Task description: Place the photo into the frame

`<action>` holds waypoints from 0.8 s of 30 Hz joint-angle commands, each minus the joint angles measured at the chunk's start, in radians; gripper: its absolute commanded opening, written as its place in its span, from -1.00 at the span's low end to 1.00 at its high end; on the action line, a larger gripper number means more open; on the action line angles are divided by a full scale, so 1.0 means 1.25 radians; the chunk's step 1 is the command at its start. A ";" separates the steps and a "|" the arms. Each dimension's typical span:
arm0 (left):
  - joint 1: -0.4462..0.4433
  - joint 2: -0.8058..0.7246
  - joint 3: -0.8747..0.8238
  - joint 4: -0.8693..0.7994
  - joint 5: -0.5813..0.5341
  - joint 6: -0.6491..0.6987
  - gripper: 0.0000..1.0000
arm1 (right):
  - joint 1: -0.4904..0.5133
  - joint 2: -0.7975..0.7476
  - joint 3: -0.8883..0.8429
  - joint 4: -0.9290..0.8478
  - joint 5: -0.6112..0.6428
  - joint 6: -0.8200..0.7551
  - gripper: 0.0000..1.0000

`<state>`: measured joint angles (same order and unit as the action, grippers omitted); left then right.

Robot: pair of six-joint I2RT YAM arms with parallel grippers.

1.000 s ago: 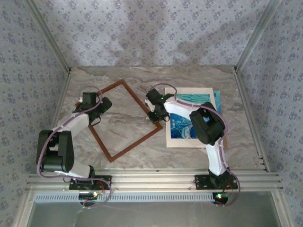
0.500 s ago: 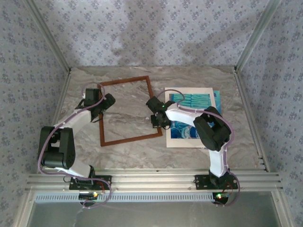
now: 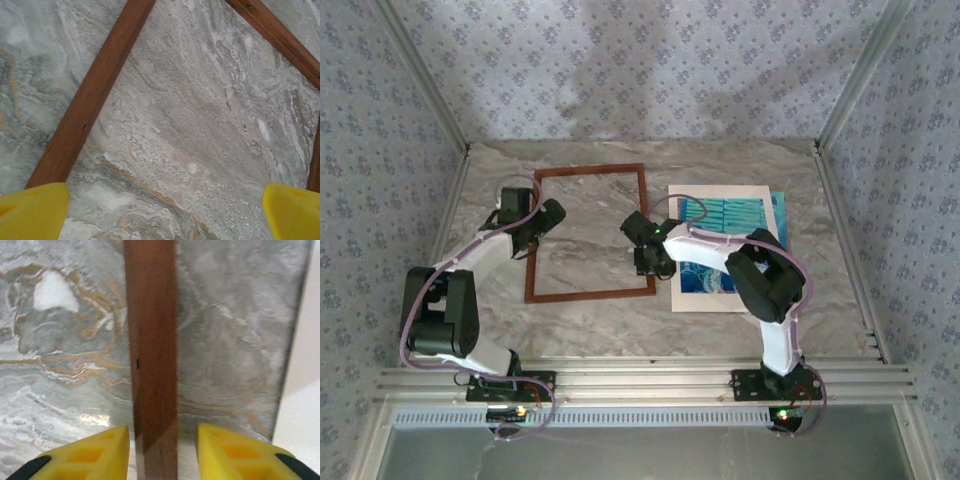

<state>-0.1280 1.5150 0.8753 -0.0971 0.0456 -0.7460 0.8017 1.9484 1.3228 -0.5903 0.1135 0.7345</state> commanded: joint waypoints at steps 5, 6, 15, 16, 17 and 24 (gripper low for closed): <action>-0.085 0.035 0.100 -0.054 0.063 0.027 0.97 | -0.097 -0.134 -0.004 -0.044 0.002 -0.077 0.16; -0.108 0.043 0.119 -0.060 0.066 0.037 0.97 | -0.120 -0.153 -0.013 -0.047 -0.001 -0.105 0.19; -0.328 0.197 0.360 -0.139 0.110 0.100 0.97 | -0.412 -0.323 -0.171 -0.069 0.012 -0.192 0.31; -0.348 0.220 0.392 -0.150 0.124 0.107 0.97 | -0.454 -0.340 -0.192 -0.069 0.012 -0.199 0.33; -0.365 0.239 0.416 -0.158 0.138 0.110 0.97 | -0.494 -0.352 -0.209 -0.066 0.010 -0.204 0.33; -0.448 0.367 0.562 -0.199 0.259 0.116 0.97 | -0.745 -0.382 -0.306 0.026 -0.036 -0.215 0.44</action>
<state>-0.6678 1.9350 1.5158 -0.2794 0.2817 -0.6281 -0.0700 1.4853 0.9649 -0.6033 0.1001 0.4900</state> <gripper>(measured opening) 0.985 0.717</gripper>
